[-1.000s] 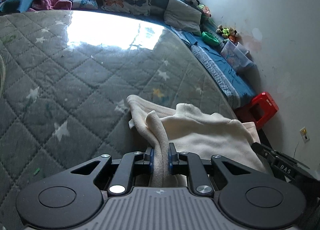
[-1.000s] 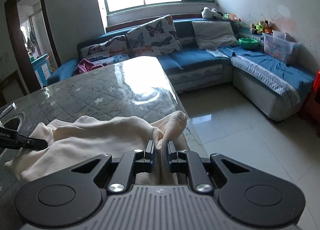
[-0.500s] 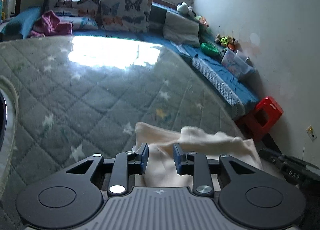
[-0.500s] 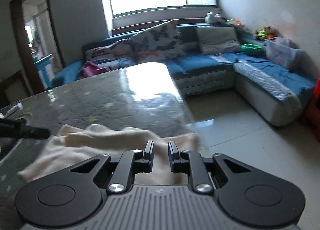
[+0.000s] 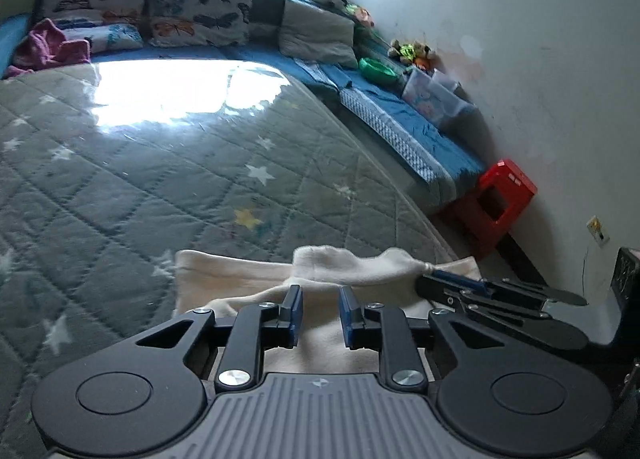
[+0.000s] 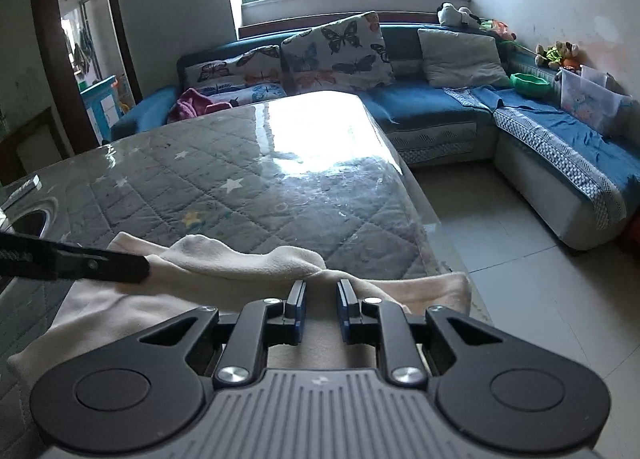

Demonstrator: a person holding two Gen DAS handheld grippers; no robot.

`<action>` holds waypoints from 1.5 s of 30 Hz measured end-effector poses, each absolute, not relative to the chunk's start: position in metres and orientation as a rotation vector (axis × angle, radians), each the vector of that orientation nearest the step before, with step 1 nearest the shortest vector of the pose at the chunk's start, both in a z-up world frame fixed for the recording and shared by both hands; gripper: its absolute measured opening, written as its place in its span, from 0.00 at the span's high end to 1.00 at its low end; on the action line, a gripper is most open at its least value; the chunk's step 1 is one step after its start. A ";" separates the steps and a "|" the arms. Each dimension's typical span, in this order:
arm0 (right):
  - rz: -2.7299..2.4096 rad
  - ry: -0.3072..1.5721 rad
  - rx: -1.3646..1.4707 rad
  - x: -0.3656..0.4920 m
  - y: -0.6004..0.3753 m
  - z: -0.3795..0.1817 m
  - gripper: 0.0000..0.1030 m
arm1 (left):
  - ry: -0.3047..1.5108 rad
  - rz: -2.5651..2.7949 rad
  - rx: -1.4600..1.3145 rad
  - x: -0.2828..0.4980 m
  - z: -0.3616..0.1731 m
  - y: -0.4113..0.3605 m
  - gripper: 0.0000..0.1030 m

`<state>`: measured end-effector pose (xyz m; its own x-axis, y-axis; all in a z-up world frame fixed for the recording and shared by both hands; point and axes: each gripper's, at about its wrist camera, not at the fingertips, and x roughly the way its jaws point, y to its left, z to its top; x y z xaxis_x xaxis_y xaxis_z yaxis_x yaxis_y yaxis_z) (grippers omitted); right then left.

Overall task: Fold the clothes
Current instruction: 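Lay the fold flat and open both grippers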

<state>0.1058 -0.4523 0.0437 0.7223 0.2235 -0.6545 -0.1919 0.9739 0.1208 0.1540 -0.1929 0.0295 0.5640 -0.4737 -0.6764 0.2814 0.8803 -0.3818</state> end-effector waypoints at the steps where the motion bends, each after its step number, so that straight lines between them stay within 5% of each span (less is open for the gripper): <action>1: 0.228 0.723 0.043 0.106 -0.452 0.042 0.84 | 0.869 -0.447 -0.241 0.156 0.026 -0.194 0.80; 11: 0.211 0.690 -0.016 0.120 -0.444 0.039 0.82 | 0.867 -0.430 -0.259 0.172 0.019 -0.195 0.80; 24: 0.283 0.684 -0.069 0.048 -0.439 0.061 0.59 | 0.792 -0.541 -0.166 0.100 0.041 -0.193 0.78; 45: 0.258 0.640 -0.111 0.009 -0.419 0.056 0.55 | 0.802 -0.495 -0.187 0.061 0.029 -0.183 0.77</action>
